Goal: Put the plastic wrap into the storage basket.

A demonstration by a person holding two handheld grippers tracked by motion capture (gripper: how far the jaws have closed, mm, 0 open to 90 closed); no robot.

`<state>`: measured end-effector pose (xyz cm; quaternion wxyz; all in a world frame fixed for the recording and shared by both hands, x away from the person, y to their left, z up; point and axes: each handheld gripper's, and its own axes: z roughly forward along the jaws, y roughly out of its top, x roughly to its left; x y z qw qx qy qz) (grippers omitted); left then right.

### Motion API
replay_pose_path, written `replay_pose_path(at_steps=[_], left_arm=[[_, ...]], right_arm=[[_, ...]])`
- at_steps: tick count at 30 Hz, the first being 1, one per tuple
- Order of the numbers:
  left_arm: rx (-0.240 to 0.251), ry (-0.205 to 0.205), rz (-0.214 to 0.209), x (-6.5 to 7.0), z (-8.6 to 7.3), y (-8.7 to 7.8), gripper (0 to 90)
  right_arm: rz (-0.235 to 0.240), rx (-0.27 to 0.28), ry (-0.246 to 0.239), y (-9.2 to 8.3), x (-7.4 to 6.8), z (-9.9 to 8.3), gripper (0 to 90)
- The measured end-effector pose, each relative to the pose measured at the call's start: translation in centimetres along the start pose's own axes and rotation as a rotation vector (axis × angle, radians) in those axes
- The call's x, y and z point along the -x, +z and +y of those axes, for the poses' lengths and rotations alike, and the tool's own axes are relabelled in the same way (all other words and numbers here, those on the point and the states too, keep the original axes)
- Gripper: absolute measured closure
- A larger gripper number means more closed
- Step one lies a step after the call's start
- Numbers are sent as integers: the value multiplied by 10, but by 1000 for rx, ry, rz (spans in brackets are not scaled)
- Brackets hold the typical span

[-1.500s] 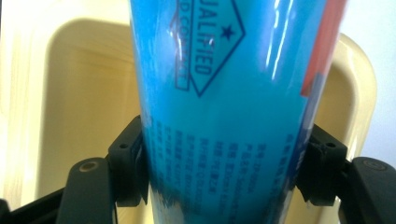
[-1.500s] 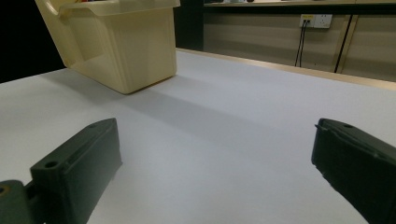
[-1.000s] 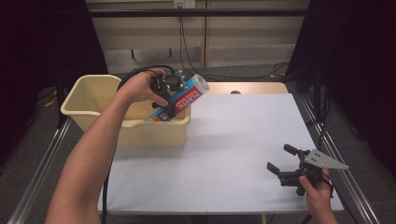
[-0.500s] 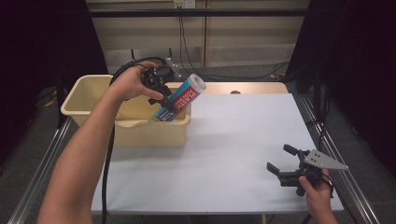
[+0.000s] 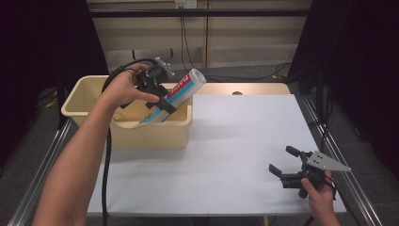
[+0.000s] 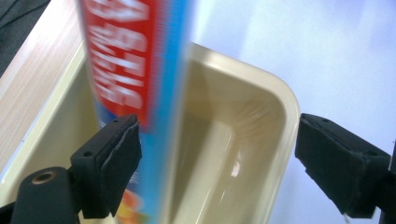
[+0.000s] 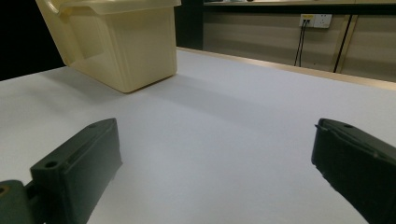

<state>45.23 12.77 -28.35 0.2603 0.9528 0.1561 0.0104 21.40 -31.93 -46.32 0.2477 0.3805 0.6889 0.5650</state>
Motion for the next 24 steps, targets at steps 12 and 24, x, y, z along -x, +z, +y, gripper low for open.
replay_pose_path(at_steps=[12,24], left_arm=[[149,-37,37,11,-22,-7,88],[296,-92,36,20,-45,-1,68]], right_arm=[[-4,-3,-7,-2,-2,0,9],[-5,-1,-8,-1,-3,1,9]])
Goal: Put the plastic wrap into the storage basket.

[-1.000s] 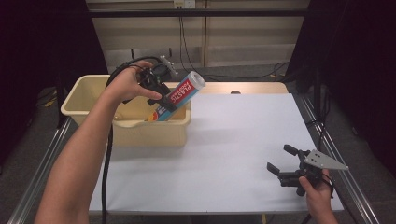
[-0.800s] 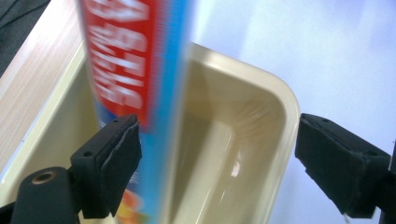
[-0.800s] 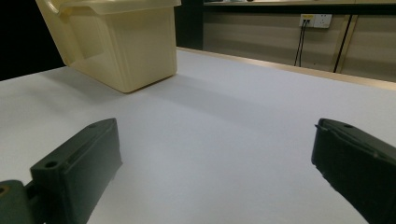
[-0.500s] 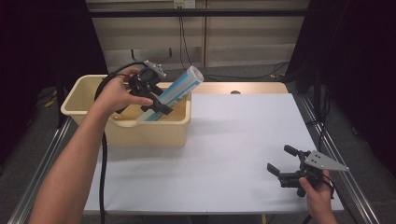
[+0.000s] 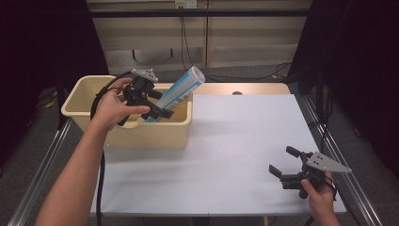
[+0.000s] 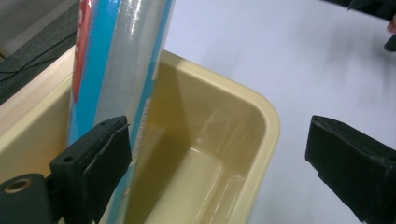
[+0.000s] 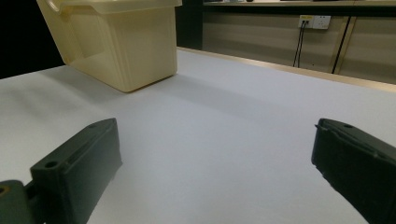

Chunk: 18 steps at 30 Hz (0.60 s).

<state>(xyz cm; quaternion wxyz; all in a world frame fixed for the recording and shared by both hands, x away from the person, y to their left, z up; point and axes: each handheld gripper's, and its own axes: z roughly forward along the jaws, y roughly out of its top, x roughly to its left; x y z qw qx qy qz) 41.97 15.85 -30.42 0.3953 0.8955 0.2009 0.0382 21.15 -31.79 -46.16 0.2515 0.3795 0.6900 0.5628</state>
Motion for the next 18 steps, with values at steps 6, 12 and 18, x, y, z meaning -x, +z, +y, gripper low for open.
replay_pose_path(at_steps=[6,12,18], left_arm=[[41,-1,2,8,-10,1,59],[95,-8,-9,16,-21,-3,59],[148,-13,5,23,-33,-7,49]], right_arm=[[1,2,-1,0,0,0,9],[2,3,-3,1,-1,1,9],[5,1,-6,1,-1,1,9]])
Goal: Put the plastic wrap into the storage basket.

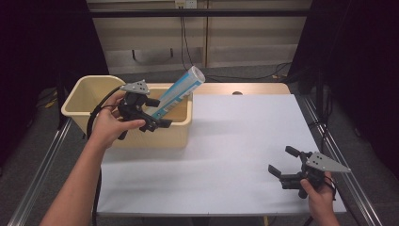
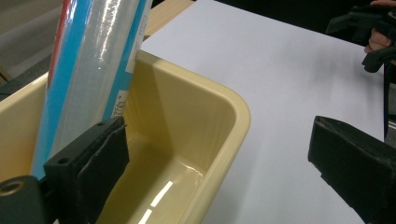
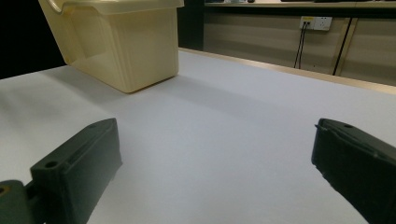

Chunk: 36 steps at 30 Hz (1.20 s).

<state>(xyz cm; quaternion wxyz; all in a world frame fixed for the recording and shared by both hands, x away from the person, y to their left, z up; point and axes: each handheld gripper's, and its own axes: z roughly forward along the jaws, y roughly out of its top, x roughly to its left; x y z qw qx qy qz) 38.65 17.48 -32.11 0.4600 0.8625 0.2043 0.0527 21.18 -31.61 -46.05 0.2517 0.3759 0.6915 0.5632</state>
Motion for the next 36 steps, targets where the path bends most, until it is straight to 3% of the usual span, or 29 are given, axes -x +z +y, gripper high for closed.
replay_pose_path(at_steps=[7,11,20,29,36], left_arm=[[35,10,20,8,-13,-4,47],[81,13,27,15,-21,-6,46],[117,14,46,26,-42,-5,40],[185,-21,53,31,-66,-9,40],[233,-25,92,34,-81,-15,39]], right_arm=[[3,0,0,1,0,0,9],[3,2,0,1,0,0,9],[5,0,-1,1,-1,0,9],[7,-2,-3,2,-1,0,9],[5,1,1,2,0,0,9]])
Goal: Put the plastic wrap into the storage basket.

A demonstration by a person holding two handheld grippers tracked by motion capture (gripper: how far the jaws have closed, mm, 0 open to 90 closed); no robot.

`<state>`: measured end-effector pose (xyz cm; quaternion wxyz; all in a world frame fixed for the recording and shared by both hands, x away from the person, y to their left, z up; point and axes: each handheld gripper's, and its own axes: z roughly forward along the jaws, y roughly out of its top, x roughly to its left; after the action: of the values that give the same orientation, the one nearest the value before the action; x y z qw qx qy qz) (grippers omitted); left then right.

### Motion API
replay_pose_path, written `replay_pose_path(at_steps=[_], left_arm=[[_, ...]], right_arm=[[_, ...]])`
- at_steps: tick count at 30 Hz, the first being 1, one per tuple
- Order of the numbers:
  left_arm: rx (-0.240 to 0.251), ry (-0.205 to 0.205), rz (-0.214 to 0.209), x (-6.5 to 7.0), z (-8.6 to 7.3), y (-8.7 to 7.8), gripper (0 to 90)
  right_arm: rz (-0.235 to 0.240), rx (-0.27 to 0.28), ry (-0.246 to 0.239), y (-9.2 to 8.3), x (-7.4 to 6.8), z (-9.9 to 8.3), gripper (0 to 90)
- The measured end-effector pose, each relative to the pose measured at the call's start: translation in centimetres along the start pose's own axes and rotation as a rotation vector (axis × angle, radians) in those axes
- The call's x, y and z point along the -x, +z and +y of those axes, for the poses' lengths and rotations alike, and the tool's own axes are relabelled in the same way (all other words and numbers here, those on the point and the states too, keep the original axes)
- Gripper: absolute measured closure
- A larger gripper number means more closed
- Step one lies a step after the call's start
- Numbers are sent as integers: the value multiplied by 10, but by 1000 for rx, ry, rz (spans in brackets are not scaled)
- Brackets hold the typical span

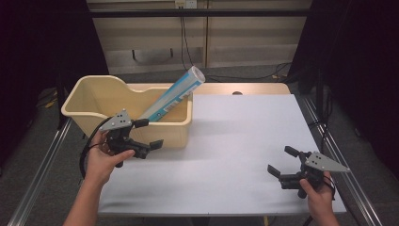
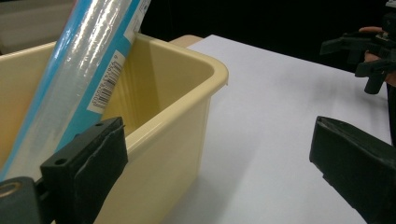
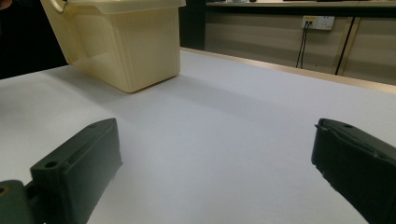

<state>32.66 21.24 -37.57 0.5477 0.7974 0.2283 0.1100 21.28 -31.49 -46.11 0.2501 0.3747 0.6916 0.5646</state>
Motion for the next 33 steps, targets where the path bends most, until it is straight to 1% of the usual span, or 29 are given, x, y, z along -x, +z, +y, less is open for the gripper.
replay_pose_path(at_steps=[1,2,4,5,7,9,11,12,15,16,18,19,20,24,26,28,29,31,32,33], left_arm=[[9,1,9,1,-2,-1,38],[8,3,4,1,-4,-2,38],[17,4,16,3,-8,-4,37],[23,1,7,3,-11,-5,37],[31,-8,13,5,-16,-6,37],[26,-10,16,6,-22,-8,37],[29,-11,33,7,-27,-9,37],[36,-18,29,7,-30,-9,37],[33,-15,37,8,-37,-9,38],[35,-15,33,9,-40,-9,37],[27,-4,41,10,-43,-9,37],[30,-5,47,11,-45,-9,36],[36,-9,44,11,-47,-10,36],[51,2,63,11,-53,-13,36],[66,0,56,12,-55,-15,36],[64,-2,61,12,-58,-16,29],[68,4,57,12,-60,-17,29],[63,0,67,12,-63,-18,29],[67,3,66,12,-64,-19,29],[73,-4,64,12,-65,-19,29]], right_arm=[[0,0,0,0,0,0,9],[0,0,0,0,0,0,9],[0,0,2,0,0,0,9],[-1,-1,0,0,0,0,9],[1,1,-1,0,0,0,9],[2,-1,0,0,0,0,9],[0,-1,-1,0,0,0,9],[0,-1,-1,0,0,0,9],[0,-1,-1,0,0,0,9],[0,-2,-1,0,0,0,9],[-1,-1,-2,0,0,0,9],[-1,-1,0,-1,0,0,9],[-1,0,0,-1,0,0,9],[-3,1,-1,-1,0,0,9],[-4,1,-1,-1,0,0,9],[-4,2,-1,-1,0,0,9],[-4,2,-1,-1,0,0,9],[-4,0,-3,-1,0,0,9],[-3,1,-3,-1,0,0,9],[-3,1,-2,-1,-1,0,9]])
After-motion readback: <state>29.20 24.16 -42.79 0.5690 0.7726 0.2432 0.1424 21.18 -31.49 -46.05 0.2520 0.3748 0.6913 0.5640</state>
